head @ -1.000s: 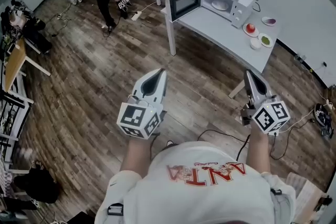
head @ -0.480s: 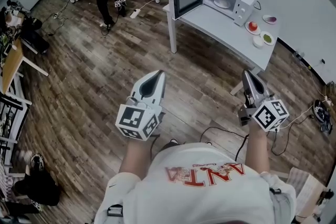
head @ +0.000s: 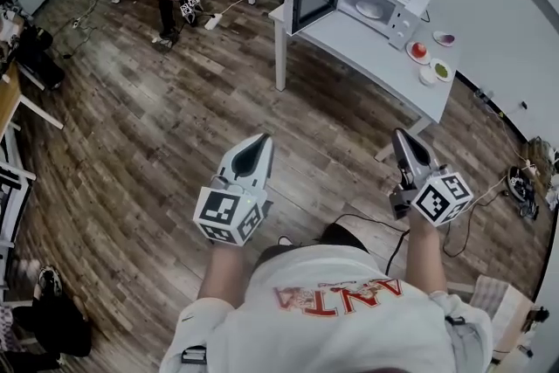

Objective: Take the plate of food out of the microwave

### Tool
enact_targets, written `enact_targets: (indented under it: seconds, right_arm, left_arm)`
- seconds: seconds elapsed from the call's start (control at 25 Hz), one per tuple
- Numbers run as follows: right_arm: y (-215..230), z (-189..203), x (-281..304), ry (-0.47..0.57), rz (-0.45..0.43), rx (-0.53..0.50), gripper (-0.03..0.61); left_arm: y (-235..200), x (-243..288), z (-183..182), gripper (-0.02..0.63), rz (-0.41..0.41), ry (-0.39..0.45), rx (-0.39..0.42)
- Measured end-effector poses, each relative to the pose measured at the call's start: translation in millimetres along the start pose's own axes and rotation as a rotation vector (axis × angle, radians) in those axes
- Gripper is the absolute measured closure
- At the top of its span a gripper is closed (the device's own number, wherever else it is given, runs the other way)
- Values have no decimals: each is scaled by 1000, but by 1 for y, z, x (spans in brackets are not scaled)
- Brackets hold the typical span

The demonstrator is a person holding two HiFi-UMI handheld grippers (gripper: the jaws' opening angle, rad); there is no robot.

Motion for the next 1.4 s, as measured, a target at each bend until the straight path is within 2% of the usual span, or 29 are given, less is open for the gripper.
enact_targets:
  seconds: [0.32,0.6,1.0,1.4]
  right_arm:
    - [17,-5,37,-20,-19,8,575]
    - [63,-17,76,10,-43,34,575]
    - [171,-52,111,33,-52,82,575]
    - [296,-67,117,67,-13,155,575]
  left_arm:
    - [-20,31,-8,603,15,-1,0]
    - [-33,86,-23,603,16,-9,23]
    - [-17,205,-53,603,34,-26,56]
    - [12,335,-68,603,77,-51,87]
Point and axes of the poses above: the fingertips, and each gripper's own axes: x forward along the fingers, y to its right, z out of its underside, the point moved 9 cm from there along -x, backward along the fingers, and after that the axes turned 7 degrees about -y, right-handed, at the moved point
